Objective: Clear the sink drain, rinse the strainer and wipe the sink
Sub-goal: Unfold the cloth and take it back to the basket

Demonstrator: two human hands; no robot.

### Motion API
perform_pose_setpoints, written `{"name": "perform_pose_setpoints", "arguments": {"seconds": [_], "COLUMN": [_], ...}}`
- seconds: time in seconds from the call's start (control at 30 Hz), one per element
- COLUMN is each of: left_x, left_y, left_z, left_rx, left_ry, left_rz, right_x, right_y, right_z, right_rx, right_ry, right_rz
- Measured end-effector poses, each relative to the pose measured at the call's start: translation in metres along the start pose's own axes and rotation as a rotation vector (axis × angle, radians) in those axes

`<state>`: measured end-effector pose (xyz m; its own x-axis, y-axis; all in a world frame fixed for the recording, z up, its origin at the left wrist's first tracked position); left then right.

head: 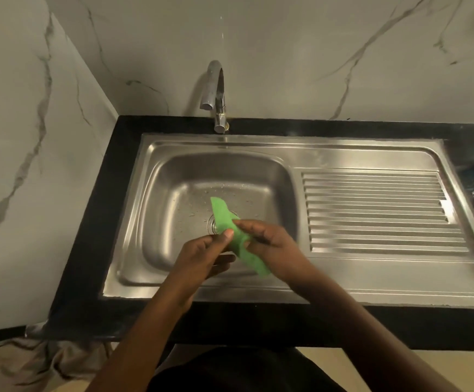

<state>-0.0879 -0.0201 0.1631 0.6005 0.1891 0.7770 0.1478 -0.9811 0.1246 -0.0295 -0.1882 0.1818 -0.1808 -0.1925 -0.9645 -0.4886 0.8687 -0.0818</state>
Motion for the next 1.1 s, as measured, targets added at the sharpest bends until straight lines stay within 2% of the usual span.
{"name": "perform_pose_setpoints", "arguments": {"seconds": [0.07, 0.13, 0.23, 0.3, 0.4, 0.5, 0.63, 0.8, 0.9, 1.1], "left_x": [0.001, 0.001, -0.003, -0.005, -0.007, -0.012, -0.015, -0.011, -0.015, -0.031], "left_y": [0.001, -0.005, -0.017, -0.024, -0.025, -0.024, -0.018, 0.015, 0.045, 0.120], "left_z": [-0.001, -0.003, -0.009, -0.014, -0.026, -0.037, -0.050, -0.064, -0.072, -0.079], "left_rx": [0.006, 0.069, 0.148, 0.141, 0.044, -0.012, -0.083, -0.296, -0.384, -0.462], "left_ry": [0.041, 0.100, 0.140, 0.152, 0.190, 0.225, 0.283, 0.326, 0.308, 0.227], "left_rz": [-0.026, -0.022, -0.004, 0.034, 0.091, 0.119, 0.144, 0.171, 0.158, 0.115], "right_x": [-0.003, -0.003, -0.005, -0.004, 0.001, 0.001, -0.001, -0.008, -0.010, 0.000], "right_y": [0.015, 0.024, 0.027, 0.032, 0.043, 0.046, 0.035, 0.006, -0.012, -0.062], "right_z": [-0.010, -0.018, -0.029, -0.039, -0.055, -0.073, -0.103, -0.139, -0.161, -0.208], "right_rx": [-0.031, -0.003, 0.139, 0.182, 0.162, 0.239, 0.361, 0.397, 0.397, 0.523], "right_ry": [-0.064, -0.061, -0.002, 0.088, 0.248, 0.224, 0.111, -0.019, -0.040, -0.065], "right_rz": [-0.094, -0.042, 0.068, 0.140, 0.288, 0.459, 0.411, 0.270, 0.234, 0.183]}}
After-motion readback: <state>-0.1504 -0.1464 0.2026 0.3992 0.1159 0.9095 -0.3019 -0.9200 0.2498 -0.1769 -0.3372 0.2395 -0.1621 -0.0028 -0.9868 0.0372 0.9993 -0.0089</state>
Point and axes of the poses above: each hand's wrist, its own z-axis towards the middle knuckle, its own y-axis out of the palm, x = y × z, the point moved 4 cm from there along z, towards the middle knuckle, and after that the axes turned 3 degrees about -y, right-handed, at the moved point
